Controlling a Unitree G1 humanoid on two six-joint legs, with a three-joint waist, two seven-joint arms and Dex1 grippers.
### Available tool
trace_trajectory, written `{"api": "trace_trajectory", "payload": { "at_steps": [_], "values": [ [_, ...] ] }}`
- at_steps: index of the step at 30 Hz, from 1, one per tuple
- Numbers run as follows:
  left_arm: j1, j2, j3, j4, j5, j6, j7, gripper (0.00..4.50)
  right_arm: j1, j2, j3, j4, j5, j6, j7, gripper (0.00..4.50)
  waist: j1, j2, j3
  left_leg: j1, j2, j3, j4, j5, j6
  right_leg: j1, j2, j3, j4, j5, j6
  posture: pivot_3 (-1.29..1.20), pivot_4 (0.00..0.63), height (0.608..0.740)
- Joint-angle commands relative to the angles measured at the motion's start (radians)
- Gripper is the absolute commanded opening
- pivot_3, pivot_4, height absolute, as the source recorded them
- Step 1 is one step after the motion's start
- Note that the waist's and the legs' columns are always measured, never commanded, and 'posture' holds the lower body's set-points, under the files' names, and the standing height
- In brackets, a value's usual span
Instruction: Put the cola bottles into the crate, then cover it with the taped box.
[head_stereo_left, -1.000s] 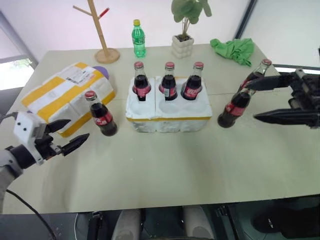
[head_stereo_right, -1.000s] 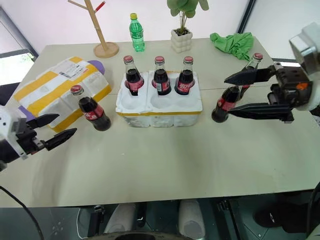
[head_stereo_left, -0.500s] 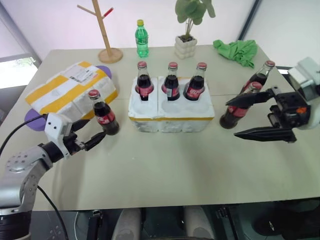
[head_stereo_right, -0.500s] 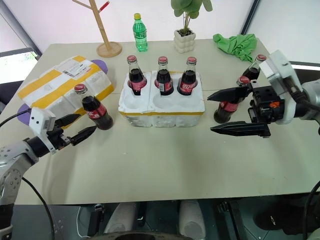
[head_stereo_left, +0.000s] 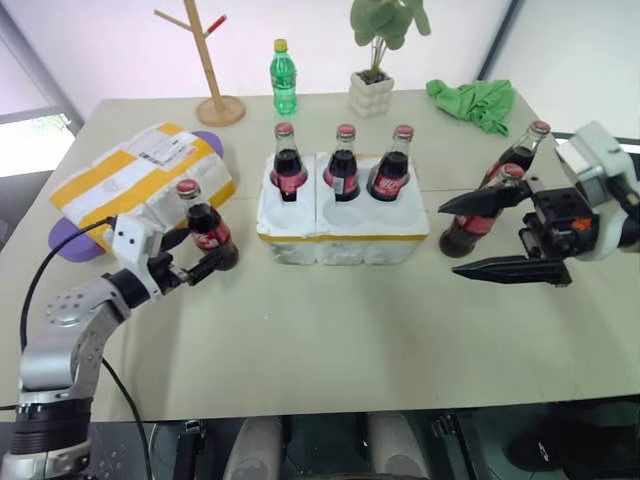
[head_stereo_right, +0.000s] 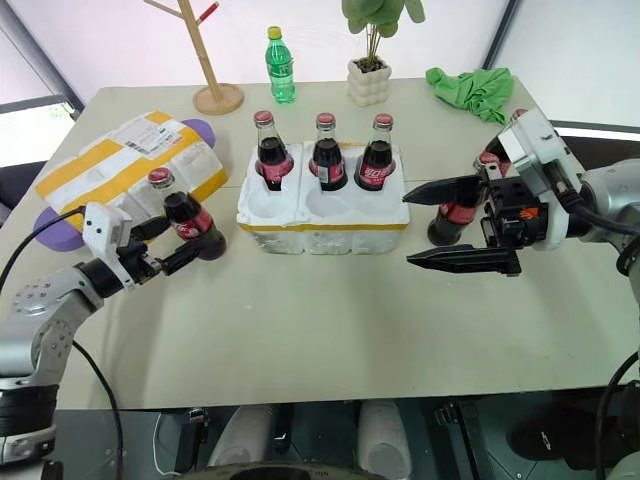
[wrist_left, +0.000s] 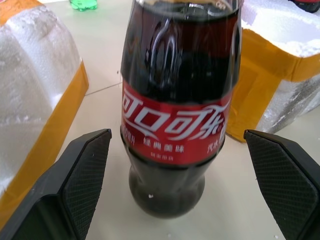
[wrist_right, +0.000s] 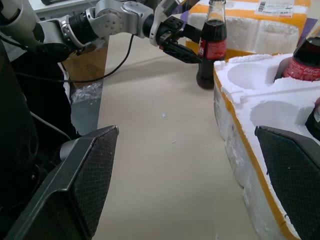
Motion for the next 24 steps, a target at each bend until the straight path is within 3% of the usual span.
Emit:
{"api": "trace_trajectory", "payload": {
  "at_steps": [1,19,24],
  "values": [
    [-0.037,0.003,-0.003,0.014,0.004,-0.024,-0.007,4.47,-0.023,-0.003,-0.017,-0.016,0.015,-0.011,-0.003,4.5,0.001,0.0,0.0,0.0,0.0,0.0,0.0,0.0,0.0,0.0,0.0,0.0,0.0,0.0,0.0,0.0,0.15,0.74],
    [-0.163,-0.064,-0.055,0.163,0.029,-0.087,-0.023,4.47,-0.014,0.013,-0.024,-0.034,0.042,-0.001,-0.045,4.5,0.001,0.0,0.0,0.0,0.0,0.0,0.0,0.0,0.0,0.0,0.0,0.0,0.0,0.0,0.0,0.0,0.15,0.74],
    [-0.15,-0.059,-0.044,0.152,0.018,-0.082,-0.032,2.78,-0.007,0.018,-0.024,-0.042,0.047,0.003,-0.059,4.5,0.002,0.0,0.0,0.0,0.0,0.0,0.001,0.0,0.0,0.0,0.0,0.0,0.0,0.0,0.0,0.0,0.15,0.74]
  ]
}}
